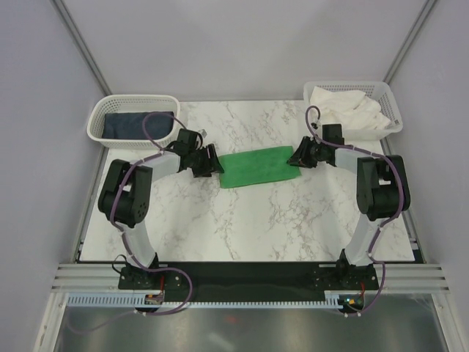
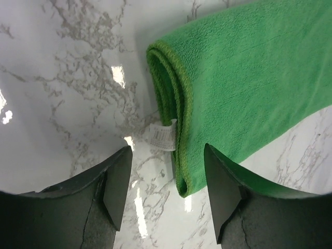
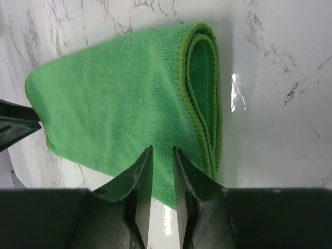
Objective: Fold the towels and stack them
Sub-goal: Neatly place the folded towel into the bin
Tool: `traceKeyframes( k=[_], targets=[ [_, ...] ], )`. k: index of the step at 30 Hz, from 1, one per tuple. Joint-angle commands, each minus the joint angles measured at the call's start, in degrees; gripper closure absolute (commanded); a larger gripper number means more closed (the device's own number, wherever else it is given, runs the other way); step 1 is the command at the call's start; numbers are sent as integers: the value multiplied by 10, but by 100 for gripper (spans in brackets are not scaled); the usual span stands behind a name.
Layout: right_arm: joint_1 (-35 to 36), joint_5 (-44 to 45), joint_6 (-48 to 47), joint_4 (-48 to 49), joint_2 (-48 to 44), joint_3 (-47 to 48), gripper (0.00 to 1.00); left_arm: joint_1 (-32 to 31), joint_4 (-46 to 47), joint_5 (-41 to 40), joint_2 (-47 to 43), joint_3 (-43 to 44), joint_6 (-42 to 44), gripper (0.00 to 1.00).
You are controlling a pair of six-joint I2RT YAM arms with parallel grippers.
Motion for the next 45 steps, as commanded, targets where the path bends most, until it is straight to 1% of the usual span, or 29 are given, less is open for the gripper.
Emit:
traceKeyframes(
  k=[1, 4, 10, 13, 16, 17, 19, 20, 21, 22, 23, 25, 31, 34, 35, 36, 40, 41, 45],
  targets=[
    [0, -1, 4, 29, 8, -9, 70, 1, 38, 15, 28, 14, -26, 34],
    [0, 2, 7, 41, 10, -22, 71, -1, 70, 33, 40, 6, -47, 34],
    [0, 9, 5, 43, 3, -26, 71, -5, 67, 38, 74, 11, -74, 41],
    [0, 9, 5, 43, 0, -25, 71, -8, 61, 39, 89, 15, -79, 48],
    [0, 9, 7, 43, -9, -25, 71, -10, 61, 45, 93, 17, -78, 53],
    [0, 9, 8, 43, -12, -24, 71, -10, 60, 40, 92, 17, -78, 59],
    [0, 8, 11, 42, -22, -24, 71, -10, 59, 38, 91, 20, -79, 64],
    [0, 6, 14, 42, -28, -23, 71, -10, 56, 40, 93, 28, -79, 70],
    [0, 4, 17, 43, -38, -22, 71, -10, 53, 43, 94, 33, -76, 78],
    [0, 3, 20, 43, -45, -20, 71, -10, 48, 46, 95, 39, -75, 78],
    [0, 2, 23, 43, -53, -19, 71, -10, 42, 49, 99, 53, -74, 89],
    [0, 0, 32, 39, -79, -15, 70, -11, 26, 55, 102, 69, -72, 98],
    [0, 3, 44, 27, -156, -16, 70, -12, -12, 58, 102, 125, -61, 98],
    [0, 1, 53, 24, -185, -19, 69, -11, -64, 44, 109, 176, -39, 98],
    [0, 0, 54, 24, -190, -19, 69, -11, -77, 35, 112, 203, -30, 98],
    [0, -3, 56, 24, -196, -19, 69, -11, -101, 30, 114, 216, -25, 98],
    [0, -5, 61, 23, -223, -18, 69, -11, -144, 13, 129, 273, 1, 98],
    [0, -5, 62, 23, -227, -19, 69, -11, -158, 1, 133, 299, 12, 98],
    [0, -8, 63, 21, -249, -17, 68, -11, -222, -42, 155, 358, 43, 98]
  ],
)
